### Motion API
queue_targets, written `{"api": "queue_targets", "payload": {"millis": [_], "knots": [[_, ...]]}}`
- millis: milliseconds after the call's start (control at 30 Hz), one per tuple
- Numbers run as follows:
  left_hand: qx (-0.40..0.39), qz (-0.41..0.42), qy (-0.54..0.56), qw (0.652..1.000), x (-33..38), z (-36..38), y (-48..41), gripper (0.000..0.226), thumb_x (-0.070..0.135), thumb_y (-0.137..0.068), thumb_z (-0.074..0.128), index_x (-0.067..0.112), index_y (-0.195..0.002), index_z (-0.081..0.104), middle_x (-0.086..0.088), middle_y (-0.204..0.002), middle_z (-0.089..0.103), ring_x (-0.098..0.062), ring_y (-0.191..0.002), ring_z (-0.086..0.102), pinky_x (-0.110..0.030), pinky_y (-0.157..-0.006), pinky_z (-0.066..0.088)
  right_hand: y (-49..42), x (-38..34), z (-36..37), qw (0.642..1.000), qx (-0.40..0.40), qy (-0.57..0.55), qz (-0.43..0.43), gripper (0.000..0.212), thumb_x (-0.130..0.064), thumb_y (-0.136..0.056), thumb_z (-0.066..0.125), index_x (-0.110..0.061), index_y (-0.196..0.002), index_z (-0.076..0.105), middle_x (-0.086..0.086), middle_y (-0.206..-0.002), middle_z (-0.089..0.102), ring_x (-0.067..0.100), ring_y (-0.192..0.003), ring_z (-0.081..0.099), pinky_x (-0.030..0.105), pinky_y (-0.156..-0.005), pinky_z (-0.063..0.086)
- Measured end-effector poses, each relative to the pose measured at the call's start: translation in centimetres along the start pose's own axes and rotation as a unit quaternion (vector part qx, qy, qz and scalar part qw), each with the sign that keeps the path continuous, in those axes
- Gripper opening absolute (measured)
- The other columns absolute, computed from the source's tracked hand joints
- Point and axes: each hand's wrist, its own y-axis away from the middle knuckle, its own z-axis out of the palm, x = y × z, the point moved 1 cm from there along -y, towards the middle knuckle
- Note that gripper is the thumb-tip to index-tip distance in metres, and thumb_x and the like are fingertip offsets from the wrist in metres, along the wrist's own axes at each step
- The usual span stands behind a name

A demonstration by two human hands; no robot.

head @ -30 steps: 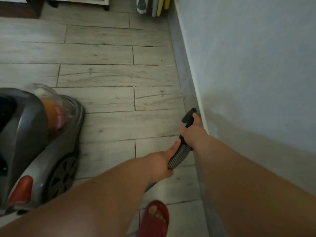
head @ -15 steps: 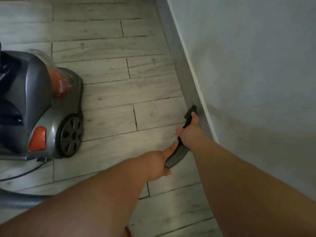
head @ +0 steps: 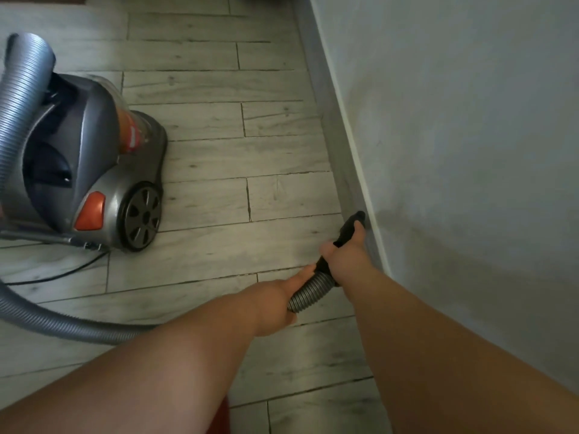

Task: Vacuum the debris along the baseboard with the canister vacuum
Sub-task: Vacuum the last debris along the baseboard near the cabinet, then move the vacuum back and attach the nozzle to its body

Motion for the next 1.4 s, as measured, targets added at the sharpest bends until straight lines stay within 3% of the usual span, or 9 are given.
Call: {"api": "queue_targets", "payload": {"millis": [167,333,600,733,933,1067,1133,1267,1400], "knots": [[0.074,-0.032,0.075,0.994,1.7,-3.4,3.1,0.097,0.022,-0.091,0.059,0.046,-0.143,-0.020,-0.001,-0.108,0.055,-0.016,-0.094,0.056,-0.022,-0.083,0.045,3.7,-4.9,-0.7,0.996,-0.023,-0.040,-0.075,0.090,-0.016,-0.094,0.058,-0.033,-0.155,-0.005,0.019,-0.140,0.046,0.035,-0.111,0.055,0.045,-0.083,0.049],[0.215,-0.066,0.239,0.945,4.3,-7.4,7.5,0.110,0.033,-0.077,0.076,0.039,-0.150,-0.007,0.004,-0.117,0.058,-0.010,-0.100,0.058,-0.020,-0.083,0.044,9.5,-10.2,-1.2,0.985,-0.078,-0.014,-0.152,0.093,-0.020,-0.094,0.060,-0.032,-0.155,-0.009,0.018,-0.143,0.044,0.035,-0.118,0.052,0.042,-0.090,0.046],[0.331,-0.087,0.256,0.904,6.5,-14.4,14.6,0.099,0.032,-0.075,0.077,0.039,-0.149,0.013,0.004,-0.116,0.062,-0.017,-0.104,0.060,-0.029,-0.089,0.048,19.0,-16.9,0.1,0.963,-0.110,0.047,-0.241,0.096,-0.031,-0.092,0.065,-0.037,-0.153,-0.010,0.014,-0.143,0.046,0.036,-0.120,0.053,0.047,-0.095,0.044],[0.394,-0.109,0.282,0.868,6.0,-16.6,18.3,0.087,0.021,-0.077,0.077,0.022,-0.146,0.025,0.002,-0.123,0.054,-0.021,-0.115,0.055,-0.025,-0.087,0.042,22.6,-19.3,2.8,0.937,-0.126,0.099,-0.310,0.097,-0.039,-0.091,0.064,-0.037,-0.153,-0.010,0.013,-0.143,0.047,0.034,-0.124,0.051,0.044,-0.102,0.040],[0.439,-0.149,0.378,0.802,1.3,-19.2,22.5,0.088,0.017,-0.080,0.075,0.032,-0.148,0.021,0.008,-0.137,0.045,-0.020,-0.126,0.048,-0.029,-0.097,0.040,27.3,-22.0,8.3,0.867,-0.168,0.195,-0.426,0.095,-0.040,-0.089,0.065,-0.043,-0.152,-0.007,0.009,-0.136,0.053,0.030,-0.117,0.056,0.037,-0.098,0.044],[0.472,-0.146,0.501,0.711,-2.3,-19.5,25.6,0.059,0.043,-0.071,0.072,0.053,-0.115,0.034,0.005,-0.101,0.062,-0.022,-0.099,0.061,-0.042,-0.087,0.053,29.1,-23.3,12.7,0.832,-0.210,0.221,-0.464,0.083,-0.037,-0.095,0.059,-0.040,-0.154,0.000,0.006,-0.138,0.053,0.027,-0.120,0.055,0.035,-0.099,0.043],[0.480,-0.135,0.546,0.673,-4.7,-19.8,26.6,0.068,0.049,-0.059,0.075,0.059,-0.112,0.034,0.003,-0.103,0.063,-0.024,-0.098,0.063,-0.045,-0.084,0.054,29.5,-24.0,15.3,0.824,-0.225,0.228,-0.467,0.075,-0.036,-0.096,0.056,-0.035,-0.155,0.010,0.007,-0.140,0.053,0.027,-0.124,0.053,0.037,-0.104,0.041],[0.483,-0.097,0.613,0.618,-8.5,-21.4,28.3,0.094,0.049,-0.044,0.081,0.048,-0.129,0.039,0.000,-0.105,0.070,-0.026,-0.094,0.069,-0.053,-0.081,0.056,30.2,-26.2,19.5,0.818,-0.235,0.263,-0.454,0.059,-0.040,-0.097,0.053,-0.026,-0.150,0.033,0.005,-0.136,0.057,0.026,-0.124,0.054,0.040,-0.104,0.043],[0.469,-0.042,0.668,0.577,-11.8,-23.2,31.2,0.053,0.023,-0.075,0.080,0.025,-0.121,0.056,-0.003,-0.100,0.072,-0.022,-0.092,0.069,-0.051,-0.078,0.057,31.3,-29.7,24.1,0.811,-0.258,0.292,-0.436,0.046,-0.037,-0.099,0.050,-0.021,-0.142,0.047,0.009,-0.126,0.061,0.025,-0.115,0.059,0.036,-0.101,0.046]]}}
